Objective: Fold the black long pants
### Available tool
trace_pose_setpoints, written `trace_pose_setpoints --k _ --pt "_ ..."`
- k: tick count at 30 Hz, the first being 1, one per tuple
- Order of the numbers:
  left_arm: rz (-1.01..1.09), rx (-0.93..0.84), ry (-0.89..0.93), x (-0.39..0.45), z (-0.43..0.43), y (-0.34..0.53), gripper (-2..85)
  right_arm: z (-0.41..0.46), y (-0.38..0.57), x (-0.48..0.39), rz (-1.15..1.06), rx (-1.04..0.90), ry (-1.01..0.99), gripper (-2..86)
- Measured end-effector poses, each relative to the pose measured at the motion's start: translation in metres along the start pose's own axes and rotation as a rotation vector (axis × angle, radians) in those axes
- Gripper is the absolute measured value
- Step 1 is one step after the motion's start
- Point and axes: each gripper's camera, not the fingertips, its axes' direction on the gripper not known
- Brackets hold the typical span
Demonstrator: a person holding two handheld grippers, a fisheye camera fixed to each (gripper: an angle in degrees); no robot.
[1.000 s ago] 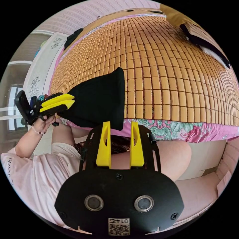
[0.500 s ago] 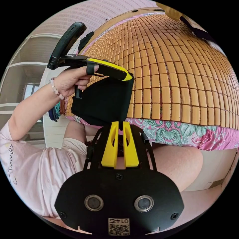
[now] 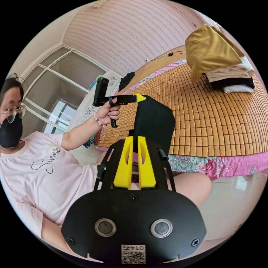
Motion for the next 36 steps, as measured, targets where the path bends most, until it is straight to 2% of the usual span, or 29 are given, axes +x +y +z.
trace_pose_setpoints --k 3,6,8,9,11,13,19,21,25,31,36 --pt "-0.01 0.048 -0.14 -0.011 -0.052 0.048 0.9 0.064 -0.016 -0.035 -0.16 -0.153 -0.096 2.6" --pt "-0.186 0.103 -0.277 -0.042 -0.092 0.114 2.8 0.154 -0.018 -0.057 -0.247 -0.351 -0.119 3.6" --pt "-0.381 0.118 -0.358 -0.075 -0.103 0.169 5.3 0.211 -0.004 -0.054 -0.24 -0.511 0.012 4.5" --pt "-0.428 0.119 -0.369 -0.082 -0.104 0.182 6.1 0.217 0.0 -0.052 -0.231 -0.529 0.044 4.7" --pt "-0.581 0.128 -0.354 -0.102 -0.103 0.225 7.1 0.208 0.011 -0.049 -0.216 -0.491 0.066 5.8" --pt "-0.621 0.156 -0.316 -0.104 -0.099 0.245 7.5 0.187 0.016 -0.041 -0.174 -0.42 0.116 7.0" --pt "-0.586 0.16 -0.243 -0.102 -0.072 0.255 9.1 0.134 0.034 0.021 0.135 -0.239 0.379 12.0" --pt "-0.565 0.147 -0.242 -0.103 -0.064 0.248 9.8 0.135 0.039 0.034 0.192 -0.239 0.363 11.8" --pt "-0.533 0.007 -0.299 -0.115 -0.043 0.234 9.5 0.152 0.05 0.043 0.261 -0.285 0.225 9.0" --pt "-0.531 -0.018 -0.209 -0.129 -0.041 0.233 5.9 0.131 0.065 0.047 0.309 -0.221 0.077 4.9" --pt "-0.352 -0.179 -0.146 -0.11 0.006 0.189 5.1 0.071 0.074 0.053 0.294 -0.201 0.254 3.8"
